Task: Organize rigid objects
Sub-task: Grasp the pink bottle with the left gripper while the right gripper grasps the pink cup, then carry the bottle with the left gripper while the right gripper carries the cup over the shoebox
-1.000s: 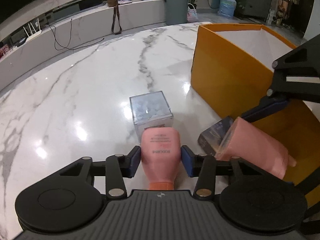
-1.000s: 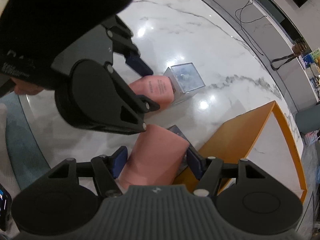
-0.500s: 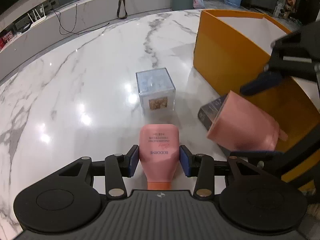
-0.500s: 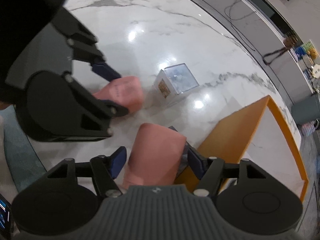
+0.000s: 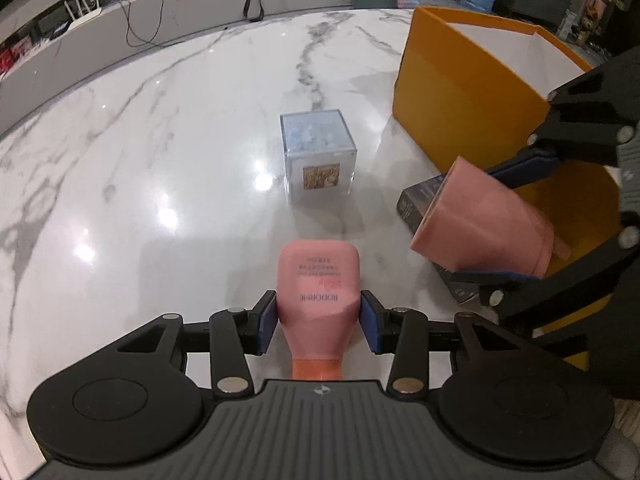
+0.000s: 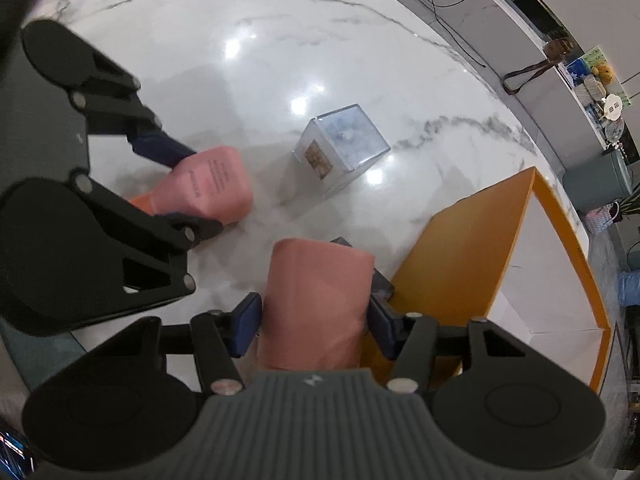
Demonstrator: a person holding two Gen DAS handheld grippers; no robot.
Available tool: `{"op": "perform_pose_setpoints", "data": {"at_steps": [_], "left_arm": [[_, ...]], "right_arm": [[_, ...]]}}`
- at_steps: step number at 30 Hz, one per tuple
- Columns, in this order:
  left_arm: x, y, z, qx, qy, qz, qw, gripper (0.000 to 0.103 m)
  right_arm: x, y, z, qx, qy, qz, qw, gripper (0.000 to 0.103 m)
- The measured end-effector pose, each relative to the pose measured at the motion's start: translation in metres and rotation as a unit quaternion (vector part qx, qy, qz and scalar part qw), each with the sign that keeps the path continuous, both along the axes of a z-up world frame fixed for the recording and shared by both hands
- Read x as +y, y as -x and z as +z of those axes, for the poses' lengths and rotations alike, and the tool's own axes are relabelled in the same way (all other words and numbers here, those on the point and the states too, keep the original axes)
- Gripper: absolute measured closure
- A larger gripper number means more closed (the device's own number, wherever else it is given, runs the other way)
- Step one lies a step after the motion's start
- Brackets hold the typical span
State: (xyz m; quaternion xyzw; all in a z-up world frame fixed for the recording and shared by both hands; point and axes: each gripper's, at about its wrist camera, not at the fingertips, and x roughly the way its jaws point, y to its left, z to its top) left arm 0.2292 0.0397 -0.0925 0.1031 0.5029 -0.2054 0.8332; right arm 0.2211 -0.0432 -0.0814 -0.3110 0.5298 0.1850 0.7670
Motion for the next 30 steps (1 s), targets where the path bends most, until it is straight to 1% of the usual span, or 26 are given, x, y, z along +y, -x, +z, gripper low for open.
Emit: {"op": "perform_pose_setpoints", "data": {"at_steps": [4,8,11,17,19,21,25,27,30], "left_arm": [[0.001,0.002,-0.001,-0.003,0.003,0.006,1.0000,0.055],[0.005,0.003,0.006,-0.007,0.015,0.022,0.9996,0.055],[0.008,0.000,0.021,-0.010,0.043,0.035,0.9984,0.055],[0.008,-0.002,0.069,-0.042,0.084,0.053,0.9942,0.055],[0.006,-0.001,0.087,-0.051,0.106,0.051,0.9918,0.055],[0.001,0.000,0.102,-0.060,0.117,0.048,0.9901,0.055],[-0.019,-0.001,0.125,-0.073,0.124,0.039,0.9888,0.055],[-0.033,-0.002,0.132,-0.077,0.125,0.026,0.9888,0.055],[-0.059,-0.003,0.140,-0.084,0.114,0.001,0.9900,0.055]], "right_arm": [[-0.002,0.006,0.002,-0.010,-0.012,0.003,1.000,0.046],[-0.005,0.013,0.011,-0.026,-0.036,0.001,0.999,0.046],[-0.007,0.018,0.023,-0.048,-0.049,0.005,0.998,0.046],[-0.019,0.022,0.062,-0.101,-0.079,-0.004,0.992,0.046],[-0.028,0.021,0.076,-0.115,-0.094,-0.014,0.989,0.046],[-0.038,0.020,0.090,-0.128,-0.105,-0.022,0.986,0.046],[-0.061,0.023,0.111,-0.155,-0.110,-0.041,0.981,0.046],[-0.075,0.025,0.117,-0.163,-0.110,-0.056,0.979,0.046],[-0.100,0.028,0.119,-0.170,-0.103,-0.081,0.977,0.046]]}}
